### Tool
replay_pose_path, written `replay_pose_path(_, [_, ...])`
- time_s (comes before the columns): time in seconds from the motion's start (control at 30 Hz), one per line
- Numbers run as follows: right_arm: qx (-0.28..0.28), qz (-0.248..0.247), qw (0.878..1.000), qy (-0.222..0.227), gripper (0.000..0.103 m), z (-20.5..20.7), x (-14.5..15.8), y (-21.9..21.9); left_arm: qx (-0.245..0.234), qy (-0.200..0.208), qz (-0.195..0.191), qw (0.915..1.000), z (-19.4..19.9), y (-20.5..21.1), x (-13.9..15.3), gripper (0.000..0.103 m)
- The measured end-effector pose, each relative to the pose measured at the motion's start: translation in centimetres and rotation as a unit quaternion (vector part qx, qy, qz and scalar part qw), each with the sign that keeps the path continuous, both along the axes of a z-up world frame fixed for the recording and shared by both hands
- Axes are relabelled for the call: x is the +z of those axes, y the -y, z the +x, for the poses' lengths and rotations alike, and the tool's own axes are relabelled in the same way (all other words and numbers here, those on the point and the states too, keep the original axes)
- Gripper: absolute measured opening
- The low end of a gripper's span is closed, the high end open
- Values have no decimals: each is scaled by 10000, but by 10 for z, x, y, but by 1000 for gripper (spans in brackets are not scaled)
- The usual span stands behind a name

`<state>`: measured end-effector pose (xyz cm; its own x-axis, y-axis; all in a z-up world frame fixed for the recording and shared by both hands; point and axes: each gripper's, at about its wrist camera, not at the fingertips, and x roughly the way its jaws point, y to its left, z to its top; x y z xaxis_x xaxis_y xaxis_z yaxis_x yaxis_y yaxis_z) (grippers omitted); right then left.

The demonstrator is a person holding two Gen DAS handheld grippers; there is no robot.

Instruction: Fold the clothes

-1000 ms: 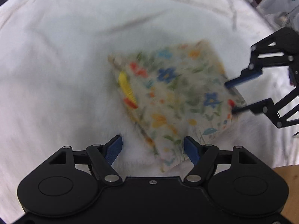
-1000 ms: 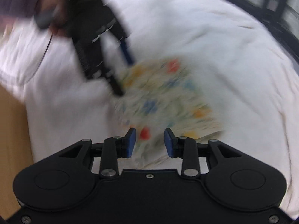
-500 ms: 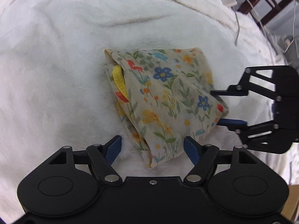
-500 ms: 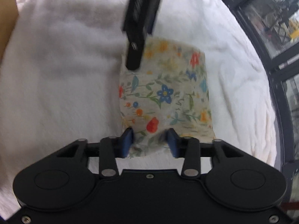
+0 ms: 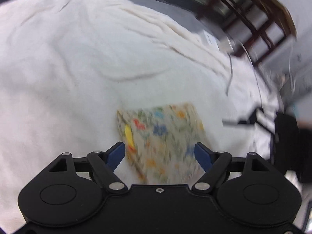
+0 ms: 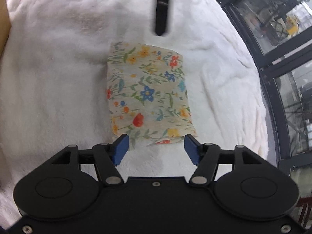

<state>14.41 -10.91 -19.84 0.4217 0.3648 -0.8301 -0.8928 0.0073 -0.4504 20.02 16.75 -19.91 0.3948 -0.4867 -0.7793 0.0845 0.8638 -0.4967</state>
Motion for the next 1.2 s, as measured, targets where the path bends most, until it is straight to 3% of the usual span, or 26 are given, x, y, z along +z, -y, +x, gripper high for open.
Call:
replay_pose_path(0.1, [9, 86, 10000, -9, 68, -2, 5, 1, 167, -111, -186, 9996, 11, 0, -12, 77])
replay_pose_path(0.23, [-55, 126, 9999, 7, 68, -3, 6, 5, -26, -248, 48, 9997, 19, 14, -25, 77])
replay_pose_path(0.4, [-157, 122, 9998, -23, 68, -5, -1, 15, -11, -416, -7, 9991, 23, 22, -39, 77])
replay_pose_path(0.47, [-143, 137, 9998, -28, 68, -6, -3, 17, 159, -507, -242, 9983, 23, 17, -45, 75])
replay_pose_path(0.5, [-148, 154, 9998, -32, 68, -7, -4, 17, 239, -544, -373, 9975, 23, 14, -47, 69])
replay_pose_path(0.53, [-151, 185, 9997, -41, 68, -7, -5, 17, 432, -615, -651, 9950, 22, 8, -51, 55])
replay_pose_path(0.57, [-153, 204, 9997, -51, 68, -7, -5, 17, 680, -704, -997, 9902, 21, -1, -57, 48])
replay_pose_path(0.6, [-149, 219, 9996, -60, 68, -7, -5, 17, 801, -739, -1120, 9877, 20, -5, -59, 33])
replay_pose_path(0.63, [-151, 234, 9996, -57, 68, -8, -6, 16, 955, -776, -1142, 9858, 18, -10, -64, 25])
replay_pose_path(0.77, [-207, 370, 9990, -103, 68, -6, -4, 13, 1443, -987, -1217, 9770, 6, -30, -82, 25])
replay_pose_path(0.87, [-153, 707, 9965, -418, 68, -3, 2, 10, 1573, -1030, -1345, 9729, 2, -35, -84, 26])
replay_pose_path(0.97, [-279, 1040, 9913, -757, 68, 14, -2, 1, 1559, -1126, -1234, 9736, 4, -34, -84, 26])
replay_pose_path(1.07, [-509, 966, 9880, -1096, 69, 35, -13, -5, 1582, -1210, -1192, 9727, 6, -34, -80, 28])
replay_pose_path(1.2, [-642, 552, 9870, -1366, 71, 59, -29, 3, 1403, -1023, -904, 9807, -1, -36, -59, 56])
